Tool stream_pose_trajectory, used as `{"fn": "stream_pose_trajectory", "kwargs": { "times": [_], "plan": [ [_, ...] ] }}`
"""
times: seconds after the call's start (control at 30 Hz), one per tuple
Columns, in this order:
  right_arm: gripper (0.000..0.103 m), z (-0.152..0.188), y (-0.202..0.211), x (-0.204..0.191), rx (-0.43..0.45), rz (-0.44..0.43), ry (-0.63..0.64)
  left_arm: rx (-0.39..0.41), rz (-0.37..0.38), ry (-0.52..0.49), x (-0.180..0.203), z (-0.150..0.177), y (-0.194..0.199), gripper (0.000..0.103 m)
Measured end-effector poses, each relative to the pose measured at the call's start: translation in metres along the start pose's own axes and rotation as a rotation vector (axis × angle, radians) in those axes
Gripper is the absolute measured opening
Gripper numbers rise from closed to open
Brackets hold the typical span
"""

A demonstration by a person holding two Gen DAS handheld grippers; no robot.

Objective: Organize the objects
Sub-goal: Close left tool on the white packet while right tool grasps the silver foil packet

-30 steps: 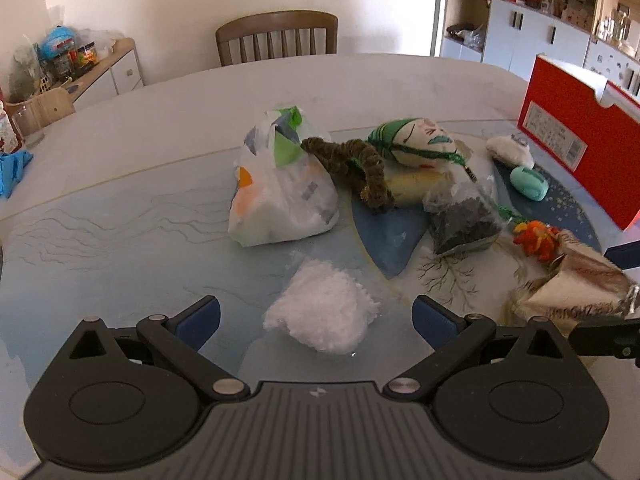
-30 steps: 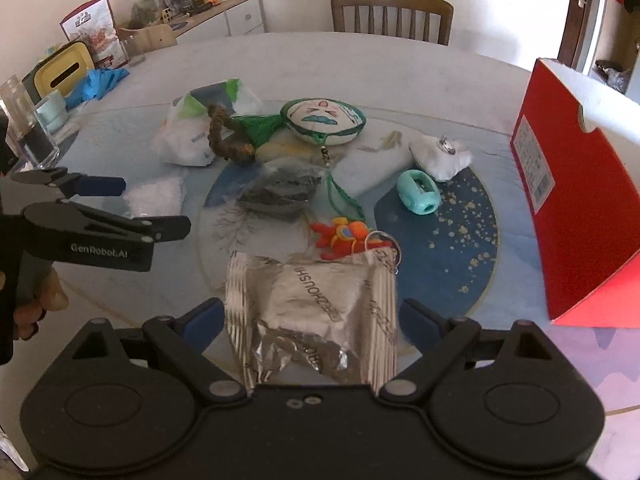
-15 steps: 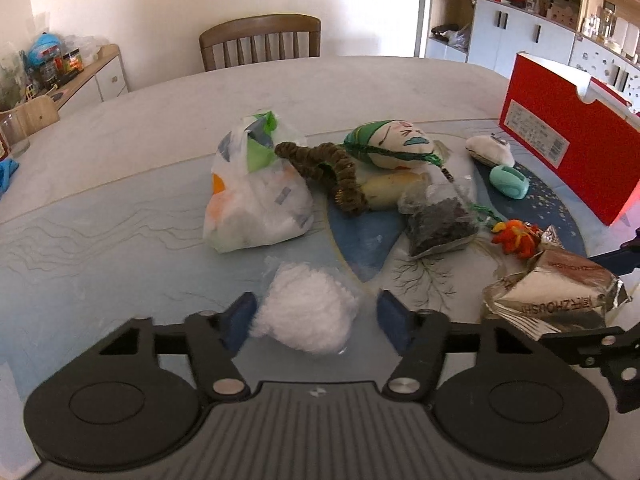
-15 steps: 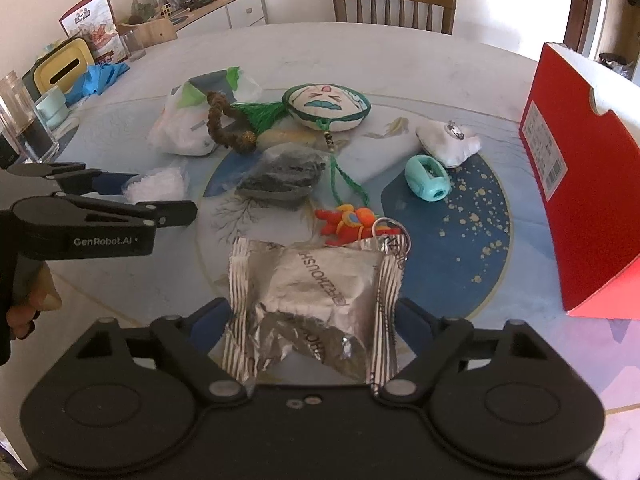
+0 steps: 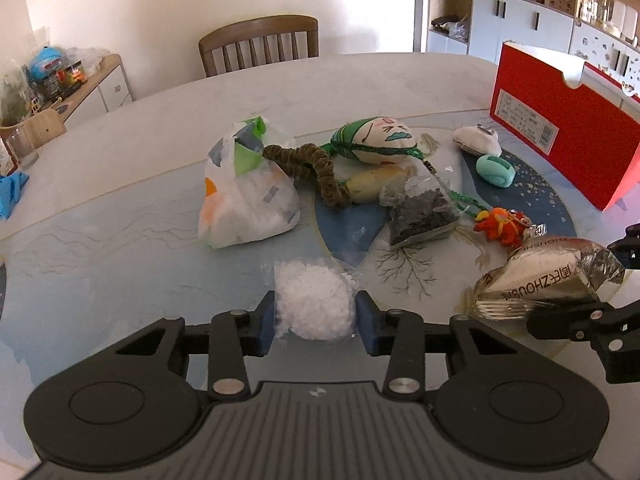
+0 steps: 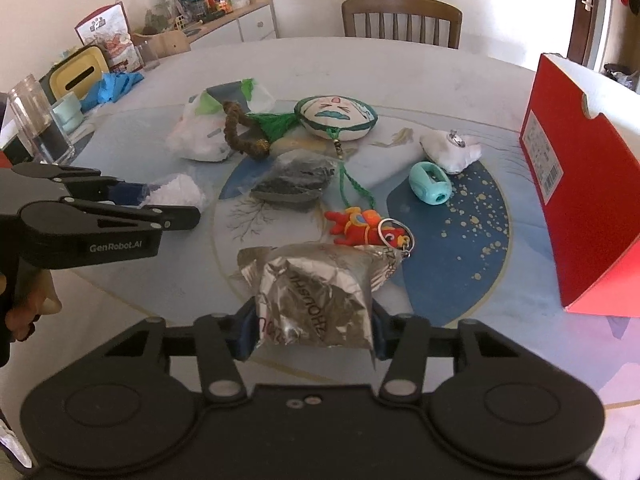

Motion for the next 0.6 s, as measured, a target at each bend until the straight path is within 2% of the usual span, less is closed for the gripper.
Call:
{"fn": "stream_pose_trajectory", "kwargs": {
  "times": [0.3, 0.6],
  "plan": [
    [0.049, -0.004, 0.027, 0.008, 0.074, -0.016, -0.017, 0.015, 0.015, 0.018, 0.016, -0.008, 0.024, 0.04],
    [0.049, -0.014, 0.067, 0.027, 0.129, -0.022, -0.046, 0.058, 0.076, 0.02, 0.05, -0.038, 0.058, 0.04]
  ]
}}
Point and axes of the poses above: each gripper's, at about its wrist camera, not at the fingertips, and y roughly against the way its jaws point, x to its right, z to its underside, the point moved 5 cm from there along -y, roughly the way its jaws point, and after that the axes turned 2 degrees about z, right-handed, at the moved point
